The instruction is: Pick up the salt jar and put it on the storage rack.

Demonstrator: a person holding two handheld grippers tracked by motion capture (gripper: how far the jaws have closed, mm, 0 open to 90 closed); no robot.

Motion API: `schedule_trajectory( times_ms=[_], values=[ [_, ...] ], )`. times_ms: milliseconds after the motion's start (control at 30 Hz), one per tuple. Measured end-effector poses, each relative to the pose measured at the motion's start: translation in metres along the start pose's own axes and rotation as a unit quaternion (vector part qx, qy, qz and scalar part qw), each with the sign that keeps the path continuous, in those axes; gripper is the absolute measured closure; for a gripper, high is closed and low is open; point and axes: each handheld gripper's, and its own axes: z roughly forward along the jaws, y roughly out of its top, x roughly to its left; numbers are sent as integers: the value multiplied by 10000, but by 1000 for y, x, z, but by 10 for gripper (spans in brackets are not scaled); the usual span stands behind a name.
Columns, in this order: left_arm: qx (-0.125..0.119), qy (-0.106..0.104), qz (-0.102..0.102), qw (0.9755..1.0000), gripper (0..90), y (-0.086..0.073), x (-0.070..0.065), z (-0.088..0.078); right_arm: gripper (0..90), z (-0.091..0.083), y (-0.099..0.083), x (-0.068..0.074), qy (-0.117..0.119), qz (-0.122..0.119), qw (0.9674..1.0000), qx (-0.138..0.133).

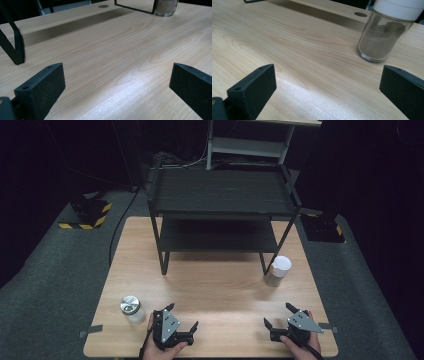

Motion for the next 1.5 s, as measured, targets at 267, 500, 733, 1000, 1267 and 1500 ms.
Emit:
schedule_trajectory(
  times_ms=[267,500,733,1000,1267,1500],
  values=[
    [44,6,-35,10000,5,2,0,1,6,-7,-6,-4,52,315,9994,-101],
    [5,-1,-101,9999,5,0,2,0,6,-5,-4,-4,77,250,9996,-59],
    [-29,-34,-67,10000,5,-1,2,-1,7,-6,-5,-5,94,274,9995,-96],
    [-37,-77,-40,10000,6,-2,2,-4,6,-6,-6,-4,73,297,9995,-112],
    [-221,-6,-35,9998,7,2,1,-20,6,-6,-6,-5,125,255,9995,-107],
    [-520,314,-142,9981,6,6,8,-51,6,-6,-6,-5,118,269,9995,-117]
  ],
)
